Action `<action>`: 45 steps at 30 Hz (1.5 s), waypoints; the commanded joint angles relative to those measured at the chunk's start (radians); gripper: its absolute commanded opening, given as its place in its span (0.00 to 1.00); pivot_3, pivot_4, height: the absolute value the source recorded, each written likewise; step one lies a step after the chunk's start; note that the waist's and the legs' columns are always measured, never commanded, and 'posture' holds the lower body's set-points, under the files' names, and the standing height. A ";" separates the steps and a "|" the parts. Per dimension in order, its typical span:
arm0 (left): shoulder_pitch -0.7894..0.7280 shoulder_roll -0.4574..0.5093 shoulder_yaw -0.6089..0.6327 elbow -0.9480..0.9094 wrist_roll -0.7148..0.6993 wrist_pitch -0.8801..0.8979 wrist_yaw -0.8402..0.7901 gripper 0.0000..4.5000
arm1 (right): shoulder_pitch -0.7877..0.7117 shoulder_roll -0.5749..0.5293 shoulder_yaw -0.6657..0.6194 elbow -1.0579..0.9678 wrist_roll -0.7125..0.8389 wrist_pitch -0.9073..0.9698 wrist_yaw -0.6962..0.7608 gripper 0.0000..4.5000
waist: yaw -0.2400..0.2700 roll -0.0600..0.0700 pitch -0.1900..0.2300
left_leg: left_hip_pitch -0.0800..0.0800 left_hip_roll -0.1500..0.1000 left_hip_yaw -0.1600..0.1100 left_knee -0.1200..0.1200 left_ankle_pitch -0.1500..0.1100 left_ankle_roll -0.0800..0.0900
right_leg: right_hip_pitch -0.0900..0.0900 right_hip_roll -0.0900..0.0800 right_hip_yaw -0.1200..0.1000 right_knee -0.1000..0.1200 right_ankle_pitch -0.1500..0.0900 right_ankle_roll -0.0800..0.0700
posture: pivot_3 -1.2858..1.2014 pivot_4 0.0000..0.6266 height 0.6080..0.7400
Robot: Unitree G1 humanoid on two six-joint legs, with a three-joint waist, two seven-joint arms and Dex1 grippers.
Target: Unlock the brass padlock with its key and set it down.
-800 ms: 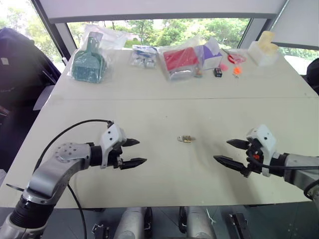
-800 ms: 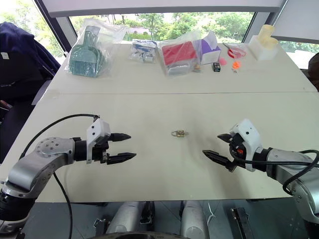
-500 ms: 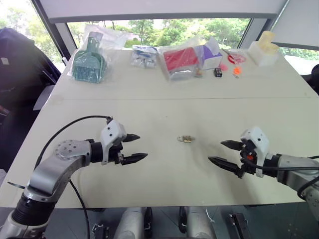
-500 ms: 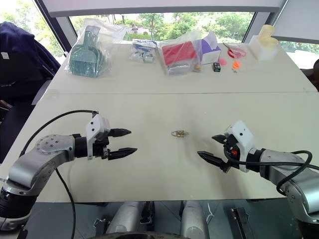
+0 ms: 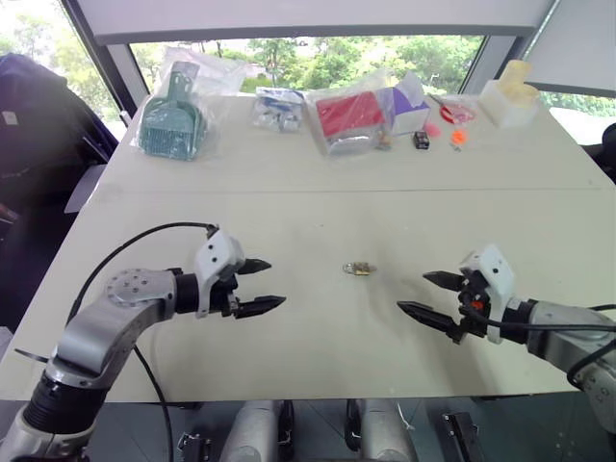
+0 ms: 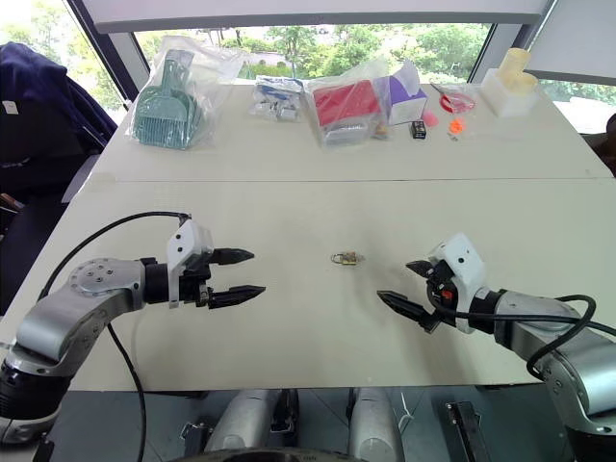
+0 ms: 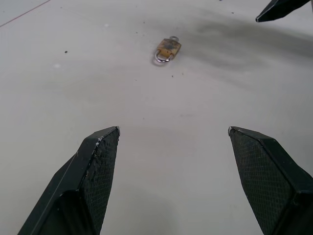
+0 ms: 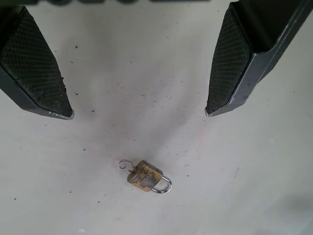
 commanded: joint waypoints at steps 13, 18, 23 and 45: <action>-0.657 -0.135 -0.336 0.607 0.233 -0.206 -0.368 0.82 | -0.063 0.015 -0.053 -0.063 0.064 0.077 -0.093 0.99 | 0.032 0.000 0.000 | -0.001 -0.001 0.001 0.001 0.003 0.002 | 0.001 0.000 -0.001 0.000 0.000 0.000 | 0.52 0.24 0.96; -0.884 -0.348 -0.441 0.988 0.369 -0.319 -0.421 0.82 | -0.057 0.109 -0.062 -0.102 0.095 0.073 -0.181 0.99 | 0.026 -0.002 0.001 | -0.001 -0.001 0.001 0.004 0.001 0.006 | 0.002 0.000 0.000 0.000 0.000 0.000 | 0.52 0.24 0.96; -1.031 -0.556 -0.505 1.330 0.510 -0.453 -0.388 0.82 | -0.016 0.155 -0.046 -0.137 0.070 0.057 -0.243 0.99 | 0.025 -0.002 0.001 | -0.001 -0.001 0.001 0.004 0.000 0.007 | 0.002 0.000 0.000 0.000 0.000 0.000 | 0.52 0.24 0.96; -0.915 -0.731 -0.544 1.421 0.740 -0.532 -0.306 0.40 | -0.008 0.189 -0.002 -0.116 0.024 -0.004 -0.286 1.00 | 0.029 -0.002 -0.001 | 0.001 -0.001 -0.001 0.006 -0.001 0.009 | 0.007 -0.001 -0.001 -0.001 0.000 0.000 | 0.52 0.24 0.96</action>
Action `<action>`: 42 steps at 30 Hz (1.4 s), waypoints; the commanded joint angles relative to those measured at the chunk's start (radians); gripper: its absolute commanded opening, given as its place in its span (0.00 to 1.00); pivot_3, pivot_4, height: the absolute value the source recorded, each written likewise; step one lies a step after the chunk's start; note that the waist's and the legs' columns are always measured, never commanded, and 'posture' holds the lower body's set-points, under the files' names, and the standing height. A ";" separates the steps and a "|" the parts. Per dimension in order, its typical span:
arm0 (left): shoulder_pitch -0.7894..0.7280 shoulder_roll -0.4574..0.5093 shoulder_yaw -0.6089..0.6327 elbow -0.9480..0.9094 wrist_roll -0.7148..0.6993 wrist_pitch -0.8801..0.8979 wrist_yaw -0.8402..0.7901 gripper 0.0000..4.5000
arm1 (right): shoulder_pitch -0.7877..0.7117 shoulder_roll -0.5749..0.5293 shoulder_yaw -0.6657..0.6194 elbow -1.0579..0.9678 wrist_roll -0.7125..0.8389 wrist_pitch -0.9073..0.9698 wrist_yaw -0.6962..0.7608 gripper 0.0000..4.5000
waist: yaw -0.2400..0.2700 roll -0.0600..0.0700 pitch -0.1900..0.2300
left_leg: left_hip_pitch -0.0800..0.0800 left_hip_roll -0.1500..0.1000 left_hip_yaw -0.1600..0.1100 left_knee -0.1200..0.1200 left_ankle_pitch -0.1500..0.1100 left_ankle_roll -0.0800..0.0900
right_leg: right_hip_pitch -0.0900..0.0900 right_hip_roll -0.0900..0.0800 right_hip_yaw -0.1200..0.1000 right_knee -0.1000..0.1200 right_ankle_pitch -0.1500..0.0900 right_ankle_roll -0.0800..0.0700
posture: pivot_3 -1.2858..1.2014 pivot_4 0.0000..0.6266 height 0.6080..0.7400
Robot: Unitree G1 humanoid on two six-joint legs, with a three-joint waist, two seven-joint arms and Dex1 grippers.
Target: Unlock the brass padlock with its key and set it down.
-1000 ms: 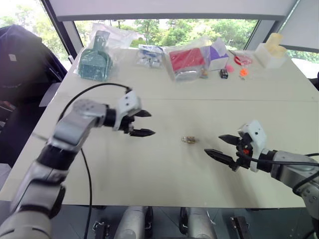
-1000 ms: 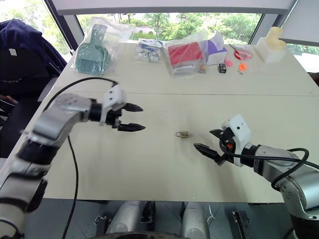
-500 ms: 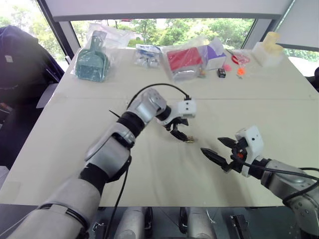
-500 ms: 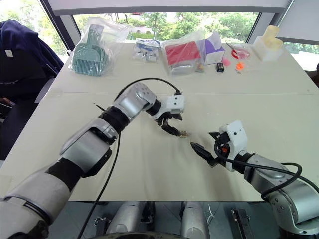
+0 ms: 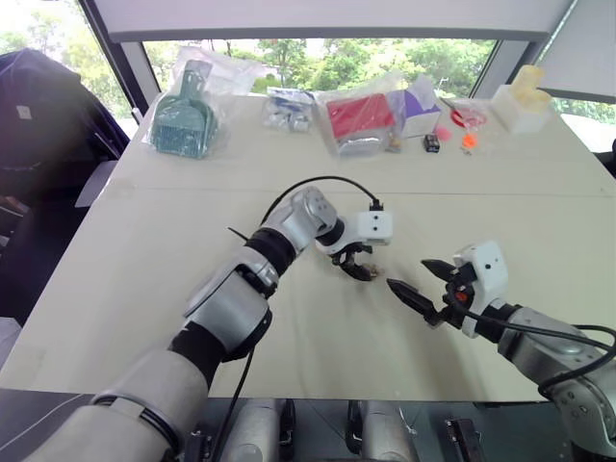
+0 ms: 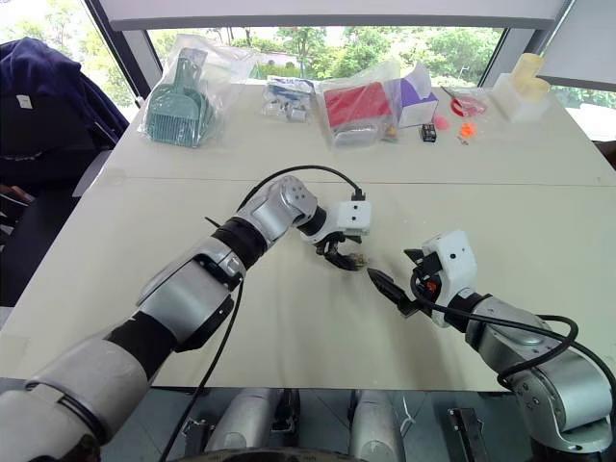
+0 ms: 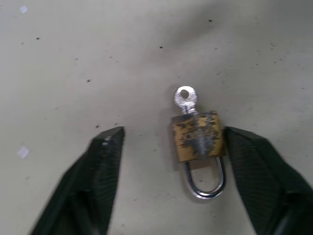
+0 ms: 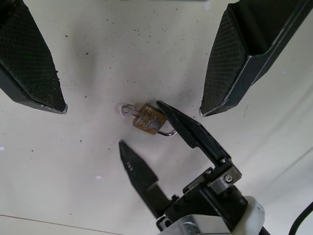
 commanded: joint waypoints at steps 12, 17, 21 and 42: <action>0.115 0.237 0.195 -0.372 -0.071 -0.102 0.053 0.17 | -0.151 0.174 -0.056 0.066 0.186 -0.014 -0.063 1.00 | -0.031 -0.001 0.001 | 0.000 0.002 0.000 0.000 0.000 0.000 | -0.003 0.001 0.000 0.002 0.001 0.000 | 0.52 0.24 0.96; 0.273 0.357 0.307 -0.685 -0.218 -0.077 0.006 0.17 | -0.271 0.265 -0.056 0.117 0.305 0.004 -0.132 1.00 | -0.033 0.002 0.000 | -0.002 0.002 0.001 -0.004 0.002 -0.004 | -0.008 0.001 0.001 0.007 0.002 0.003 | 0.52 0.24 0.96; 0.370 0.372 0.344 -0.875 -0.265 -0.013 0.063 0.17 | -0.338 0.284 -0.036 0.180 0.342 0.016 -0.151 1.00 | -0.026 0.002 0.000 | -0.002 0.000 0.001 -0.003 0.006 -0.010 | -0.005 0.000 0.001 0.005 0.002 0.002 | 0.52 0.24 0.96; 0.423 0.346 0.325 -1.001 -0.299 0.026 0.181 0.17 | -0.413 0.319 -0.009 0.226 0.492 -0.003 -0.209 0.01 | -0.033 0.002 0.000 | 0.001 0.000 0.001 -0.002 0.005 -0.008 | -0.001 0.002 0.000 0.004 0.003 0.003 | 0.52 0.24 0.96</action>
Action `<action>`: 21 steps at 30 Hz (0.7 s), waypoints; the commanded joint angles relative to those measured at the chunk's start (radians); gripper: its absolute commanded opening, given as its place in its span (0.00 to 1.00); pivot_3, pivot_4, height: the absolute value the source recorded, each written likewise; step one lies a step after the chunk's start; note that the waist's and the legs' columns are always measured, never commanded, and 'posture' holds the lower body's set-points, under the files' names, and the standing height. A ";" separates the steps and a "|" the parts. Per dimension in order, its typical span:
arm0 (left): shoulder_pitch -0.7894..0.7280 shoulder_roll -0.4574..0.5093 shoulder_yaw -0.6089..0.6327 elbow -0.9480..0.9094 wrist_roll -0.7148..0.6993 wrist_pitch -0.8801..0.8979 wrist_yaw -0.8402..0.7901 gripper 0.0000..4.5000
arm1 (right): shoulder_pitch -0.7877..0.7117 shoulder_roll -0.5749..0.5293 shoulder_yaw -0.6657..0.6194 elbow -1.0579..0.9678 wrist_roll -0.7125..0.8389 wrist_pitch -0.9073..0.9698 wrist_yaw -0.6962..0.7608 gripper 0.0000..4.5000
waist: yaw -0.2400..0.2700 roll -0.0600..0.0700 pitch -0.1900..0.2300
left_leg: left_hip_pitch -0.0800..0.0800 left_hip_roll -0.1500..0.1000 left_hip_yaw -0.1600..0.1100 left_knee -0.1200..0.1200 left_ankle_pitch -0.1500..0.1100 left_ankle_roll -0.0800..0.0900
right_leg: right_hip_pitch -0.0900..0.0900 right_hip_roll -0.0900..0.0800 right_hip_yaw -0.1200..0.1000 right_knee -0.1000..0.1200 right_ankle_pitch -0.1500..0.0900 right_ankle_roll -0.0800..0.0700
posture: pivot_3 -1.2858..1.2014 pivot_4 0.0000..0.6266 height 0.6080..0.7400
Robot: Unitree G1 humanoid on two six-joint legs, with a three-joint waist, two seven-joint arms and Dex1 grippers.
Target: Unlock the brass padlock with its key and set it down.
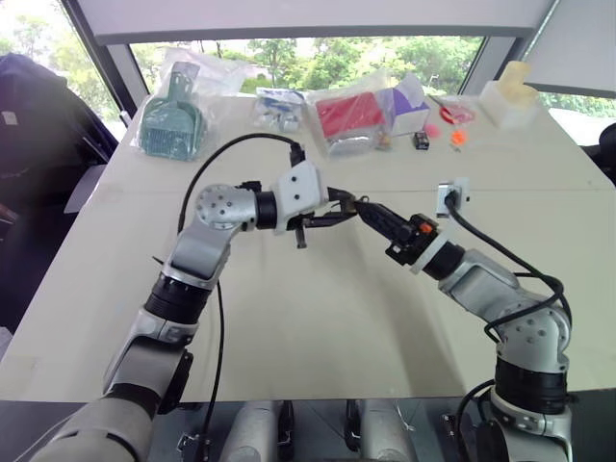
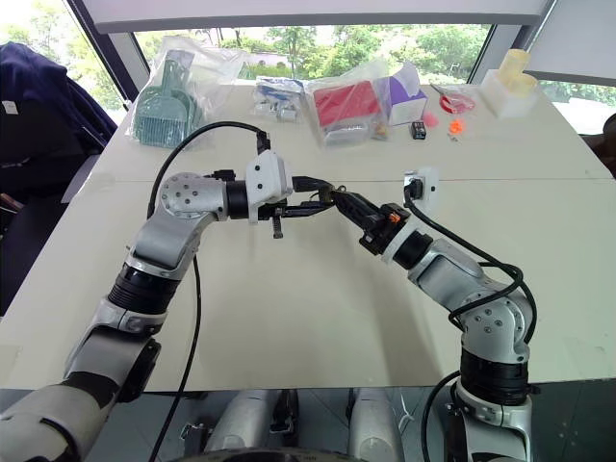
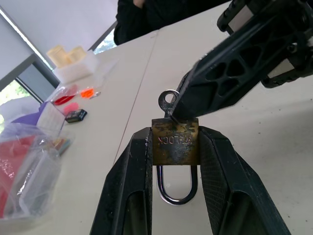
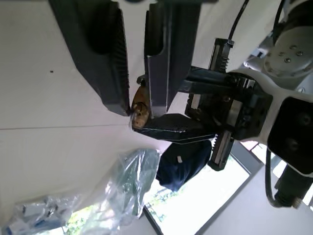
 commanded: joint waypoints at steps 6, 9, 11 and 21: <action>-0.007 0.001 -0.001 -0.031 -0.025 -0.018 0.005 0.17 | 0.003 0.025 0.002 -0.030 0.048 -0.041 -0.039 0.01 | 0.000 0.000 0.000 | 0.000 0.000 0.000 0.000 0.000 0.000 | 0.000 0.000 0.000 0.000 0.000 0.000 | 0.52 0.24 0.96; -0.004 0.003 -0.002 -0.038 -0.025 -0.019 0.007 0.17 | 0.005 0.031 0.004 -0.026 0.057 -0.049 -0.049 0.01 | 0.000 0.000 0.000 | 0.000 0.000 0.000 0.000 0.000 0.000 | 0.000 0.000 0.000 0.000 0.000 0.000 | 0.52 0.24 0.96; -0.002 0.004 -0.002 -0.041 -0.023 -0.027 0.008 0.17 | 0.005 0.036 0.004 -0.022 0.064 -0.054 -0.054 0.01 | 0.000 0.000 0.000 | 0.000 0.000 0.000 0.000 0.000 0.000 | 0.000 0.000 0.000 0.000 0.000 0.000 | 0.52 0.24 0.96; 0.019 0.003 -0.031 -0.052 0.074 -0.252 0.088 0.17 | -0.009 0.133 -0.032 0.031 0.161 -0.120 -0.180 0.01 | -0.001 0.000 0.000 | 0.000 0.000 0.000 0.000 0.000 -0.001 | 0.000 0.000 0.000 0.000 0.000 0.000 | 0.52 0.24 0.96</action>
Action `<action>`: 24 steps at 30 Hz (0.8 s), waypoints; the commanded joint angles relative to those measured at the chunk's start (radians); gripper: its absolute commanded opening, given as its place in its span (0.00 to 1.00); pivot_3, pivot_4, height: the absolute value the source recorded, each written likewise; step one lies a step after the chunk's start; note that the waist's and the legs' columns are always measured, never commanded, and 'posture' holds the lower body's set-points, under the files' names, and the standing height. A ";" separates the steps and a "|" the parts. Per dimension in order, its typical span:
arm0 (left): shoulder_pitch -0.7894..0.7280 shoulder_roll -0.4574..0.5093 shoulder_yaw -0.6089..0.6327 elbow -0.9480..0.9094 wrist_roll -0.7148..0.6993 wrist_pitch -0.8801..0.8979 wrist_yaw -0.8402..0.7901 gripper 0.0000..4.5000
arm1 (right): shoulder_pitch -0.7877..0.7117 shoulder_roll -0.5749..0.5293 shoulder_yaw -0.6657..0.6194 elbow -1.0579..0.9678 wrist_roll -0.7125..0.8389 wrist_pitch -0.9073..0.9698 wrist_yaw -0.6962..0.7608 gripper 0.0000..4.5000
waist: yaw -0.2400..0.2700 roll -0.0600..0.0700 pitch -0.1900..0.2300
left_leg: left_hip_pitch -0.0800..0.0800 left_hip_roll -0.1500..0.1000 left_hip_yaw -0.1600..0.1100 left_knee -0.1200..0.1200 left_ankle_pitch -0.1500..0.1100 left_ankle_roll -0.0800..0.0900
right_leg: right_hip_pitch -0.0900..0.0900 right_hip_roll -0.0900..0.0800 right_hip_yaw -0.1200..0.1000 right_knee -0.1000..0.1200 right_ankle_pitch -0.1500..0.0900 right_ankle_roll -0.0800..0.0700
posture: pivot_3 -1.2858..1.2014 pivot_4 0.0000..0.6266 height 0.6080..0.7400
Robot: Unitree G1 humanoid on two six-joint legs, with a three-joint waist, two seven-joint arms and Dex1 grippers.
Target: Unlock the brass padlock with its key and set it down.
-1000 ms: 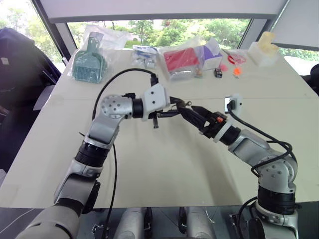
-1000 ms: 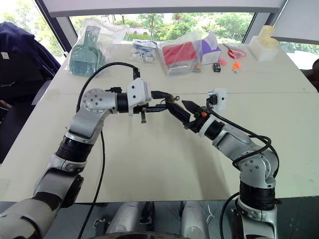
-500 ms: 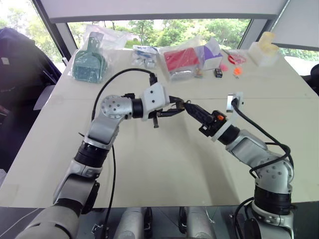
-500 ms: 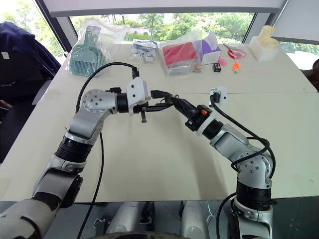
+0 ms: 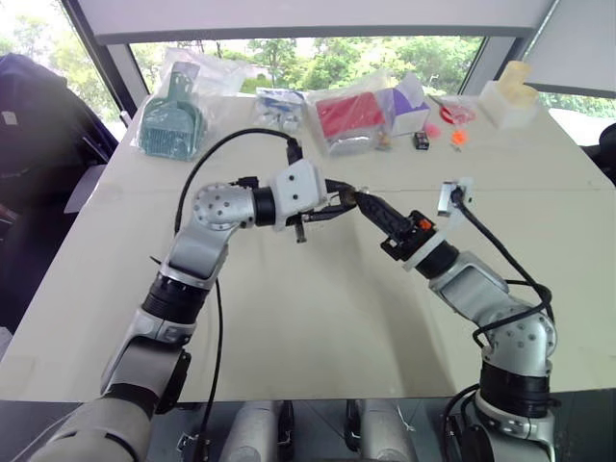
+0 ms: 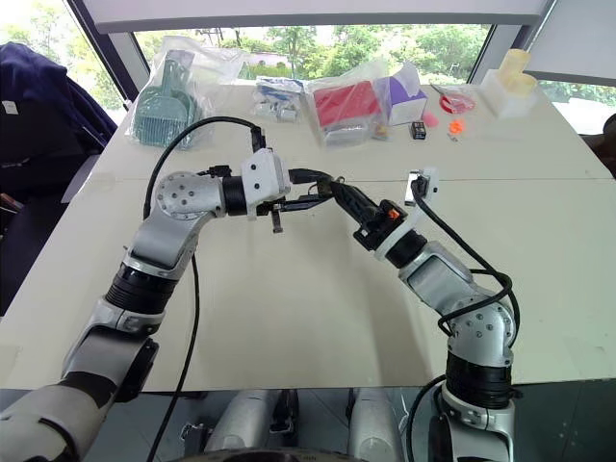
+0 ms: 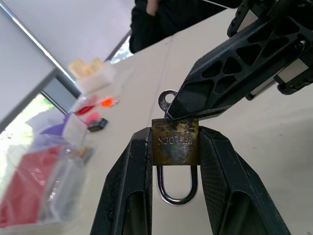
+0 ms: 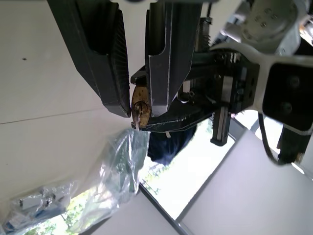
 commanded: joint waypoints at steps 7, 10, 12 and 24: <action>0.029 -0.021 -0.041 -0.034 0.132 -0.304 0.148 0.17 | -0.023 0.104 -0.034 0.026 0.095 -0.103 -0.186 0.01 | 0.000 0.000 0.000 | 0.000 0.000 0.000 0.000 0.000 0.000 | 0.000 0.000 0.000 0.000 0.000 0.000 | 0.52 0.24 0.96; 0.012 -0.026 -0.036 -0.001 0.217 -0.412 0.256 0.17 | -0.027 0.142 -0.035 0.040 0.114 -0.137 -0.249 0.01 | 0.000 0.001 0.000 | 0.000 0.000 0.000 0.000 0.000 0.000 | 0.000 0.000 0.000 0.000 0.000 0.000 | 0.52 0.24 0.96; -0.002 -0.027 -0.035 0.022 0.275 -0.477 0.328 0.17 | -0.028 0.169 -0.032 0.052 0.123 -0.158 -0.297 0.01 | 0.000 0.001 0.000 | 0.000 0.000 0.000 0.000 0.000 0.000 | 0.000 0.000 0.000 0.000 0.000 0.000 | 0.52 0.24 0.96; -0.060 -0.008 -0.025 0.131 0.347 -0.579 0.432 0.17 | -0.018 0.149 -0.007 0.043 0.154 -0.176 -0.346 0.01 | -0.001 0.001 0.000 | 0.000 0.000 0.001 -0.001 0.000 0.000 | -0.001 0.000 0.000 0.000 0.000 0.000 | 0.52 0.24 0.96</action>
